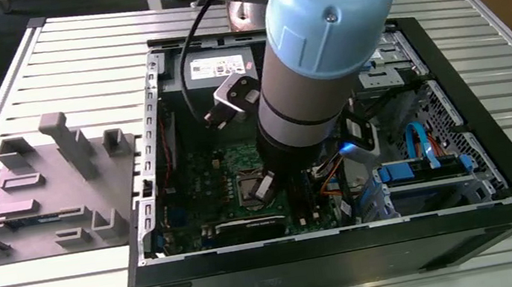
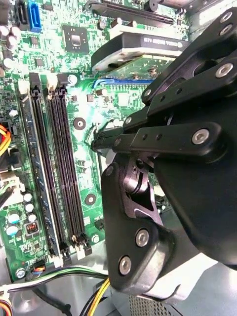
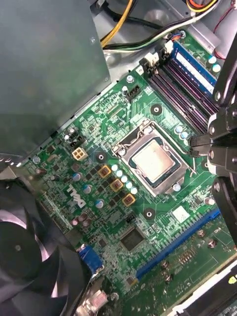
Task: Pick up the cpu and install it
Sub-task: 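Install the first cpu locking lever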
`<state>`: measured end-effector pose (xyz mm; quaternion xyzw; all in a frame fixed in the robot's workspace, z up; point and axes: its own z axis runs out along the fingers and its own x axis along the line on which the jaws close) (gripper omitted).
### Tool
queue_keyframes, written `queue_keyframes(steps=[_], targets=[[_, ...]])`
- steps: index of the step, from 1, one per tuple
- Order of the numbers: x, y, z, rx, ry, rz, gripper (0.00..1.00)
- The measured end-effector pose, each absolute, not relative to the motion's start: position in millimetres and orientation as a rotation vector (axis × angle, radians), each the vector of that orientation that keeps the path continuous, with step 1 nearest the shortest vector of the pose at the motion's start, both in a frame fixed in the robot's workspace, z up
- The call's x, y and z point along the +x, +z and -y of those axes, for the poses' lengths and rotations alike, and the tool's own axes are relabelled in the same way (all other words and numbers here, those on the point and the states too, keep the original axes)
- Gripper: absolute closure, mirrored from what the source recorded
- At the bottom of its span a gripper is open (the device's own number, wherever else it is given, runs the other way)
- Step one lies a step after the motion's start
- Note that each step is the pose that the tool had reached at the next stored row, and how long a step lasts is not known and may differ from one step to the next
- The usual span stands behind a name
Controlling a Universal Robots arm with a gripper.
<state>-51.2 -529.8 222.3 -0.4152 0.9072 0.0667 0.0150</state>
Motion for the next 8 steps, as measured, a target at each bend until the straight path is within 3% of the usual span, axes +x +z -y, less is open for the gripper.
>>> queue_keyframes(steps=[8], targets=[[-83,220,510,-1.291,0.198,-2.821,0.89]])
